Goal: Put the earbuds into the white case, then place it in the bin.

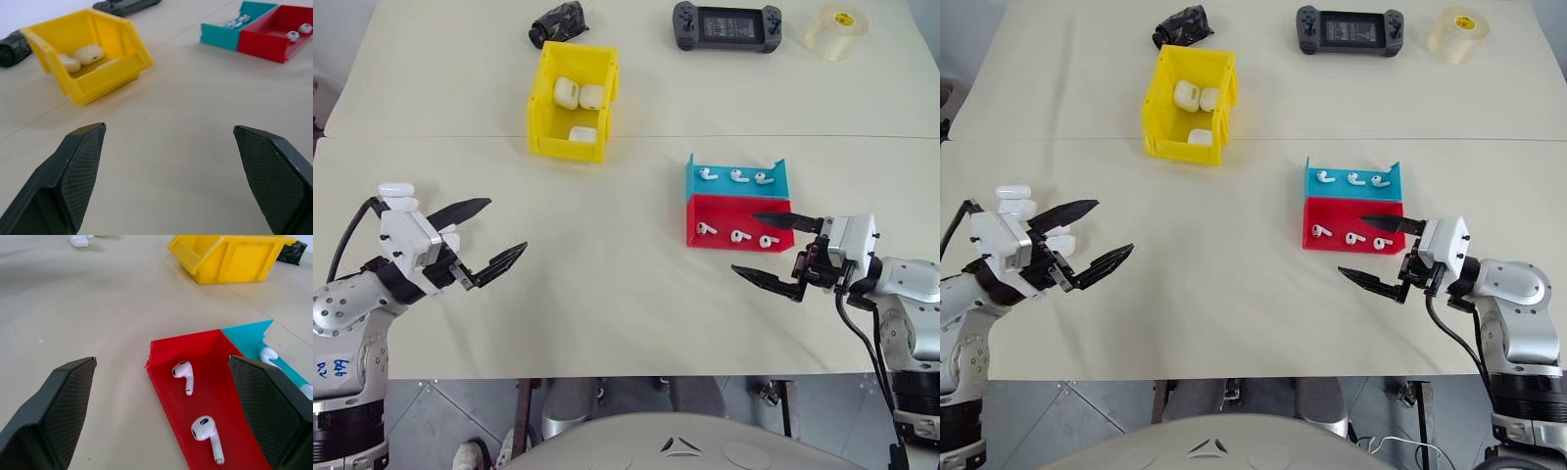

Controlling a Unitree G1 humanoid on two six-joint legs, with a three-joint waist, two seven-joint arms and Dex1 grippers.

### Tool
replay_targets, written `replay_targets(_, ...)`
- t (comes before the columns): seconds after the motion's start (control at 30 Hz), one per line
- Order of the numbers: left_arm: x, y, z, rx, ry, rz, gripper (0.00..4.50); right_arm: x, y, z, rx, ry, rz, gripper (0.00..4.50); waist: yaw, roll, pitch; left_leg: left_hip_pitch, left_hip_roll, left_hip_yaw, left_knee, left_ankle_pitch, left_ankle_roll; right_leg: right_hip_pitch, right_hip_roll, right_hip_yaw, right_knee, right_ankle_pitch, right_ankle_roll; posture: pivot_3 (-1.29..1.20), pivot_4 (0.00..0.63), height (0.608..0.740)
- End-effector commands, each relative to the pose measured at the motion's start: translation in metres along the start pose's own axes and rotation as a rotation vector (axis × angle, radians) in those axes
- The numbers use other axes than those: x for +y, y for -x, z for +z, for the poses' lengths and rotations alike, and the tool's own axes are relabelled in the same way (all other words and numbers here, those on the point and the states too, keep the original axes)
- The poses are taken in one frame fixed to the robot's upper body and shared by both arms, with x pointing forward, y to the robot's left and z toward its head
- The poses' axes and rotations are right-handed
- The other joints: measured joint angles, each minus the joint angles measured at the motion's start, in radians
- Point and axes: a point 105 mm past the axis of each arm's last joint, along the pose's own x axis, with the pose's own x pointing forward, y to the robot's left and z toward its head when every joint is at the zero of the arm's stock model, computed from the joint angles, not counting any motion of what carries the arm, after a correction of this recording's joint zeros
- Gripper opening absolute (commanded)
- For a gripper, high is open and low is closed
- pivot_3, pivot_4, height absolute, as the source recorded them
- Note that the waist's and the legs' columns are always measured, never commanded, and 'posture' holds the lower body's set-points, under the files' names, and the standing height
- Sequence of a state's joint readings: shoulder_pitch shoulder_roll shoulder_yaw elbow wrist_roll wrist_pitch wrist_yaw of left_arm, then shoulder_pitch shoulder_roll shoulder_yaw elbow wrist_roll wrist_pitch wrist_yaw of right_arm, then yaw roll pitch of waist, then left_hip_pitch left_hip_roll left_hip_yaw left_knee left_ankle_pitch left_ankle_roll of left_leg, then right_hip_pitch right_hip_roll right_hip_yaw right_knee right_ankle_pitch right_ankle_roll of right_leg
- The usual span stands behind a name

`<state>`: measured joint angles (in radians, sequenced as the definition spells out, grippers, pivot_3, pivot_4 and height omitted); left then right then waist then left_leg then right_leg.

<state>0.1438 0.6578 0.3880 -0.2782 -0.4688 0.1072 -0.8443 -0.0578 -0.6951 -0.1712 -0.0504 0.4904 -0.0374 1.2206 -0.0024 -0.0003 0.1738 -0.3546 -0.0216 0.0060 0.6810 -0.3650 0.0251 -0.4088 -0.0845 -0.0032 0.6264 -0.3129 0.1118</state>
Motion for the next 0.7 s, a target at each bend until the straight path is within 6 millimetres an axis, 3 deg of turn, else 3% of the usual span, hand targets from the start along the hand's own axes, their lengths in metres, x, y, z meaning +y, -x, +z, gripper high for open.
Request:
replay_targets(0.03,0.001,0.004,0.011,-0.037,-0.030,0.056,4.46,-0.002,-0.003,0.006,-0.030,0.013,0.009,4.50,0.000,0.000,0.000,0.000,0.000,0.000,0.000,0.000,0.000,0.000,0.000,0.000,0.000,0.000,0.000,0.00,0.150,0.740)
replay_targets(0.2,0.006,0.022,0.009,-0.044,0.012,0.216,4.46,-0.004,-0.016,0.012,-0.077,0.019,0.043,4.50,-0.003,0.000,0.000,0.000,0.000,0.000,0.000,0.000,0.000,0.000,0.000,0.000,0.000,0.000,0.000,0.00,0.150,0.740)
replay_targets(0.33,0.003,0.071,-0.003,0.040,0.058,0.500,4.46,0.007,-0.043,0.032,-0.184,0.067,0.131,4.50,-0.027,0.000,0.000,0.000,0.001,0.000,0.000,-0.001,0.000,0.000,0.000,0.000,0.000,0.000,0.000,0.00,0.150,0.740)
replay_targets(0.4,0.001,0.084,-0.007,0.077,0.071,0.570,4.46,0.009,-0.049,0.038,-0.213,0.096,0.149,4.50,-0.024,0.000,0.000,0.000,0.001,0.000,0.000,-0.002,0.000,0.000,0.000,0.000,-0.001,0.000,0.000,0.00,0.150,0.740)
replay_targets(0.57,-0.010,0.135,-0.043,0.252,0.185,0.833,4.46,0.020,-0.070,0.061,-0.347,0.192,0.183,4.50,-0.013,-0.002,0.000,0.000,0.001,0.000,0.000,-0.002,0.001,0.002,0.000,0.000,-0.002,-0.001,-0.001,0.00,0.150,0.740)
replay_targets(0.7,-0.022,0.128,-0.051,0.293,0.278,0.825,4.46,0.025,-0.074,0.067,-0.384,0.228,0.211,4.50,-0.002,-0.002,0.001,0.000,0.001,-0.001,0.000,-0.003,0.000,0.001,0.000,0.000,-0.002,-0.001,-0.001,0.00,0.150,0.740)
